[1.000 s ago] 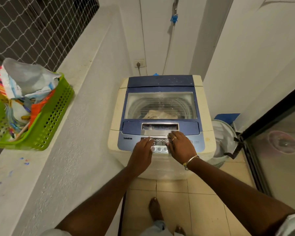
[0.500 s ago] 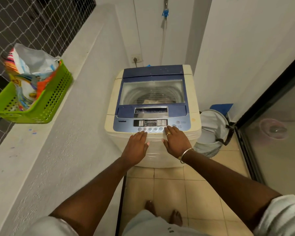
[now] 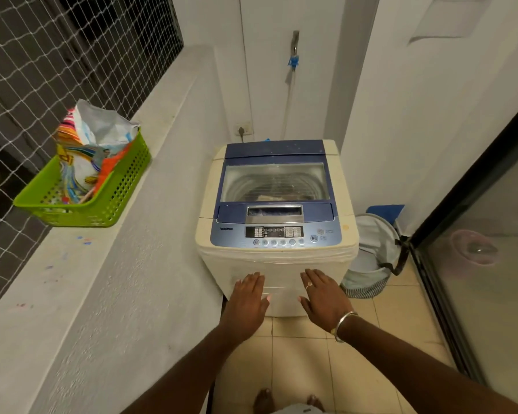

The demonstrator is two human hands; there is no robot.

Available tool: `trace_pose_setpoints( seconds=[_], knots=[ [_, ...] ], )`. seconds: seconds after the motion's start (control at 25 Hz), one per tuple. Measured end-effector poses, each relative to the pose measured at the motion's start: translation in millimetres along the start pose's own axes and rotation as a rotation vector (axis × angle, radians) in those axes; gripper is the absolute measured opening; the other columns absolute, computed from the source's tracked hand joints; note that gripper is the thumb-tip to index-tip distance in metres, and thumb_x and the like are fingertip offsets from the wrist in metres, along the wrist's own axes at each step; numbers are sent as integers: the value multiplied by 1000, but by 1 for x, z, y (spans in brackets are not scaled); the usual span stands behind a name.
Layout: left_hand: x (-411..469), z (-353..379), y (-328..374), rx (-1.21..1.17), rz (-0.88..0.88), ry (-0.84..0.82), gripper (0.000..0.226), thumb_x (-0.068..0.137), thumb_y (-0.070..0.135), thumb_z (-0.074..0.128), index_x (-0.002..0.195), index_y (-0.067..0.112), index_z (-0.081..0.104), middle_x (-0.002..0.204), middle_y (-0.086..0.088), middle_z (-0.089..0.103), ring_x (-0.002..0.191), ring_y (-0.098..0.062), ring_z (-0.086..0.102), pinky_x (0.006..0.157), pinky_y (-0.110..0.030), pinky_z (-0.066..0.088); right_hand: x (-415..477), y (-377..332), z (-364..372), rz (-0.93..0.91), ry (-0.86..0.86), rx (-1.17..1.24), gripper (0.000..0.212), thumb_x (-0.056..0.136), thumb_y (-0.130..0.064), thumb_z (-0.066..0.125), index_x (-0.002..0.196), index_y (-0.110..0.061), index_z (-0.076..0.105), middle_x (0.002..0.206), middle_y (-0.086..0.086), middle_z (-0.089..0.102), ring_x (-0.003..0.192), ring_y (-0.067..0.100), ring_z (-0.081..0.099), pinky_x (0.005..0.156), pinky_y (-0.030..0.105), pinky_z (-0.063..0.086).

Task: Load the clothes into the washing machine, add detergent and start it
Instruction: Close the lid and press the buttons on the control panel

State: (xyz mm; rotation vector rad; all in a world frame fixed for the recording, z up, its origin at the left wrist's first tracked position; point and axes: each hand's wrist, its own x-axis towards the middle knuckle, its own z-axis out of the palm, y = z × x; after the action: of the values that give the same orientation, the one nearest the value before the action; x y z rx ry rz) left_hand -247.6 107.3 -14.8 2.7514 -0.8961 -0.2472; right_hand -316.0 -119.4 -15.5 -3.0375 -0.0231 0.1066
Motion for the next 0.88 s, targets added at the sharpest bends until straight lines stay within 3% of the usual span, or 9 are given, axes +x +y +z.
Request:
trace_pose_setpoints(
  seconds=[0.2, 0.6, 0.88],
  knots=[
    [-3, -2, -7, -19, -2, 24, 58, 103, 44, 33, 152, 13, 32, 158, -8, 34, 147, -25, 29, 120, -39, 17, -4, -7, -5, 1, 29, -25, 60, 87, -44, 59, 134, -6, 57, 135, 13, 60, 125, 31, 56, 103, 40, 48],
    [7, -20, 3, 42, 49, -15, 61, 104, 42, 34, 156, 13, 20, 164, -8, 16, 152, -26, 12, 122, -42, 8, 4, -17, -21, 33, 1, 2, 64, 98, -46, 43, 148, -5, 39, 152, 14, 42, 142, 32, 36, 117, 42, 31],
    [15, -24, 1, 75, 36, -26, 63, 104, 47, 30, 157, 15, 16, 165, -6, 13, 153, -25, 10, 121, -39, 2, 5, -18, -20, 23, 17, 17, 65, 99, -47, 39, 149, -5, 37, 154, 14, 38, 144, 32, 33, 119, 42, 28]
  ],
)
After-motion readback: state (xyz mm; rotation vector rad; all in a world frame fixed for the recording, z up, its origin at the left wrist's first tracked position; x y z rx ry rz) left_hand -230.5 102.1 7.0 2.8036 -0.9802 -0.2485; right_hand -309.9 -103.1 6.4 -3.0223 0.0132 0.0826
